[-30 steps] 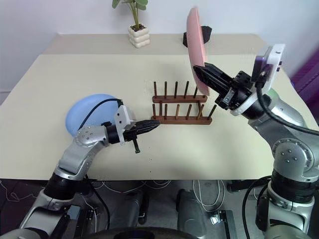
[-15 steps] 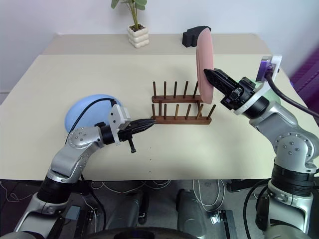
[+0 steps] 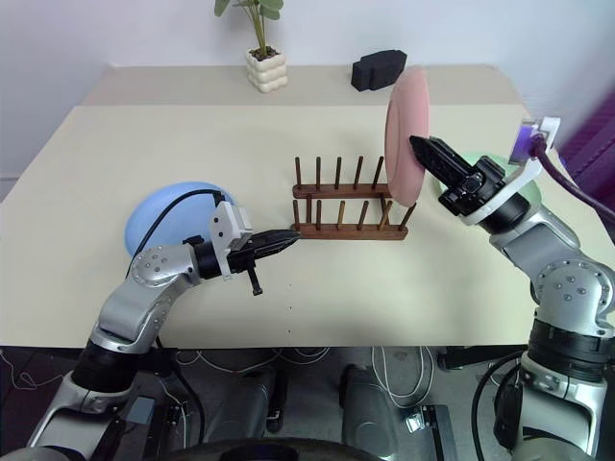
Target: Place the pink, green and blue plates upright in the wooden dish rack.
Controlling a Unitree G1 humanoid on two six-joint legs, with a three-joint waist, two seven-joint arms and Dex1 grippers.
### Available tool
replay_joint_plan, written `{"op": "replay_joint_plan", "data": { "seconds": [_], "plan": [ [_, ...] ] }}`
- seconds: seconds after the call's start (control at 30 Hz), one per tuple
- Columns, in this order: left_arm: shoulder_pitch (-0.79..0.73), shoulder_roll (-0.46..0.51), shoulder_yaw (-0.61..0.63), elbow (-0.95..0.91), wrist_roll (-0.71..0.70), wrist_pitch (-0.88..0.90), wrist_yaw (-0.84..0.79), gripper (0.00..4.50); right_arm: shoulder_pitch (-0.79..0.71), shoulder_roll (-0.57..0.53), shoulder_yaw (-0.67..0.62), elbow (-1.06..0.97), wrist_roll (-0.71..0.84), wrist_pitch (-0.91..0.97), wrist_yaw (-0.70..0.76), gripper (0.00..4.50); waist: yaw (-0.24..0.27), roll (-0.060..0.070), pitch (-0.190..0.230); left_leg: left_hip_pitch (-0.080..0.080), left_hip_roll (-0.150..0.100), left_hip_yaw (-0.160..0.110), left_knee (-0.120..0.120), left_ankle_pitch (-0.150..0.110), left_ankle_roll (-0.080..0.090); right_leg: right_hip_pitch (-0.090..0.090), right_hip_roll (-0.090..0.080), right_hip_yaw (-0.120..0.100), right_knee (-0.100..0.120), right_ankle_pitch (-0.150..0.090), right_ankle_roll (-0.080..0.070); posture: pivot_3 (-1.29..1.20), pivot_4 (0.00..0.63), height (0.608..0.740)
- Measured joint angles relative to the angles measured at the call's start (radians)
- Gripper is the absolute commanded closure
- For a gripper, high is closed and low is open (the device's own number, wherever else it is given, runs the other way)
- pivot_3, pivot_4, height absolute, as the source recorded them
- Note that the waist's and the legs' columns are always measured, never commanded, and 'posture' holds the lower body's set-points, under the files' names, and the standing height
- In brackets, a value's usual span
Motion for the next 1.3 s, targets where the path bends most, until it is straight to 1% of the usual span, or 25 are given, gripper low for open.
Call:
{"op": "replay_joint_plan", "data": {
  "seconds": [0.03, 0.13, 0.27, 0.5, 0.57, 0.67, 0.73, 0.83, 0.87, 0.93, 1.03, 1.1, 1.2, 1.3],
  "plan": [
    [0.000, 0.000, -0.001, 0.000, 0.000, 0.000, 0.000, 4.50, 0.000, 0.001, 0.000, 0.004, 0.000, -0.001, 0.000, 4.47, 0.000, 0.000, 0.000, 0.000, 0.000, 0.000, 0.000, 0.000, 0.000, 0.000, 0.000, 0.000, 0.000, 0.000, 0.000, 0.00, 0.150, 0.736],
    [0.000, 0.000, -0.001, 0.000, 0.000, -0.001, 0.000, 4.50, 0.000, 0.005, -0.002, 0.013, -0.001, -0.010, 0.001, 3.55, 0.000, 0.000, 0.000, 0.000, 0.000, 0.000, 0.000, 0.000, 0.000, 0.000, 0.000, 0.000, 0.000, 0.000, 0.000, 0.00, 0.150, 0.736],
    [0.000, 0.000, -0.002, 0.000, 0.000, -0.002, 0.000, 4.50, 0.000, 0.006, -0.011, 0.030, -0.006, -0.027, -0.004, 1.62, 0.000, 0.000, 0.000, 0.000, 0.000, 0.000, 0.000, 0.000, 0.000, 0.000, 0.000, 0.000, 0.000, 0.000, 0.000, 0.00, 0.150, 0.736],
    [0.000, -0.001, -0.003, 0.000, 0.000, -0.004, 0.000, 4.50, -0.001, 0.006, -0.016, 0.035, -0.065, -0.089, -0.023, 1.62, 0.000, 0.000, 0.000, 0.000, 0.000, 0.000, 0.000, 0.000, 0.000, 0.000, 0.000, 0.000, 0.000, 0.000, 0.000, 0.00, 0.150, 0.736],
    [0.001, -0.001, -0.004, 0.000, 0.000, -0.004, 0.000, 4.50, 0.000, -0.001, -0.043, 0.034, -0.082, -0.115, -0.035, 1.62, 0.002, 0.000, 0.000, 0.000, 0.000, 0.000, 0.000, 0.000, 0.000, 0.000, 0.000, 0.000, 0.000, 0.000, 0.000, 0.00, 0.150, 0.736],
    [0.005, 0.000, -0.004, -0.002, 0.000, -0.003, -0.001, 4.50, 0.017, -0.064, -0.113, 0.029, -0.122, -0.155, -0.044, 1.62, 0.004, 0.000, 0.000, -0.001, 0.000, 0.000, 0.000, 0.000, 0.000, 0.000, 0.000, 0.000, -0.001, 0.000, 0.000, 0.00, 0.150, 0.736],
    [0.012, 0.001, -0.005, -0.007, 0.000, -0.003, -0.002, 4.50, 0.069, -0.123, -0.154, 0.033, -0.178, -0.182, -0.039, 1.62, 0.003, 0.000, 0.000, -0.001, 0.000, 0.000, 0.000, 0.000, 0.001, 0.000, 0.000, 0.000, -0.001, 0.000, 0.000, 0.00, 0.150, 0.736],
    [0.018, 0.003, -0.008, -0.010, 0.000, -0.002, -0.005, 4.50, 0.173, -0.202, -0.152, 0.080, -0.314, -0.218, -0.010, 1.62, 0.001, 0.000, 0.000, 0.000, 0.000, 0.001, 0.000, -0.001, 0.001, 0.000, 0.000, 0.000, -0.001, 0.000, 0.000, 0.00, 0.150, 0.736],
    [0.018, 0.003, -0.011, -0.010, 0.000, -0.002, -0.007, 4.50, 0.206, -0.224, -0.128, 0.096, -0.376, -0.245, 0.003, 1.62, -0.001, 0.001, 0.000, 0.000, -0.001, 0.002, 0.000, -0.001, 0.001, 0.000, 0.000, 0.001, -0.001, 0.000, 0.000, 0.00, 0.150, 0.736],
    [0.017, 0.003, -0.017, -0.009, 0.000, -0.002, -0.019, 4.50, 0.272, -0.292, -0.006, 0.160, -0.562, -0.329, 0.035, 1.62, -0.007, 0.001, 0.000, 0.001, -0.001, 0.003, 0.000, -0.001, 0.001, 0.000, 0.000, 0.001, -0.001, -0.001, 0.000, 0.00, 0.150, 0.736],
    [-0.003, 0.003, -0.039, 0.001, 0.000, -0.002, -0.034, 4.50, 0.270, -0.299, 0.143, 0.262, -0.742, -0.444, 0.073, 1.62, -0.019, 0.002, 0.000, 0.001, -0.001, 0.003, 0.000, -0.001, 0.001, 0.000, 0.000, 0.001, 0.000, -0.001, 0.000, 0.00, 0.150, 0.736],
    [-0.012, 0.004, -0.043, 0.003, 0.000, -0.003, -0.043, 4.50, 0.240, -0.298, 0.199, 0.320, -0.816, -0.506, 0.085, 1.62, -0.025, 0.003, 0.000, 0.001, -0.001, 0.003, 0.000, -0.001, 0.001, -0.001, 0.000, 0.001, 0.000, 0.000, 0.000, 0.00, 0.150, 0.736],
    [-0.018, 0.005, -0.042, 0.004, 0.001, -0.003, -0.044, 4.50, 0.136, -0.297, 0.284, 0.461, -0.952, -0.611, 0.074, 1.62, -0.026, 0.003, 0.001, 0.001, -0.002, 0.003, 0.000, -0.001, 0.001, -0.001, 0.001, 0.001, 0.000, 0.000, 0.000, 0.00, 0.150, 0.736],
    [-0.017, 0.006, -0.043, 0.004, 0.001, 0.000, -0.041, 4.50, 0.044, -0.272, 0.342, 0.604, -1.040, -0.696, 0.066, 1.62, -0.023, 0.003, 0.001, 0.001, -0.002, 0.003, 0.000, -0.001, 0.001, -0.001, 0.001, 0.001, 0.000, 0.000, 0.000, 0.00, 0.150, 0.736]
  ]
}}
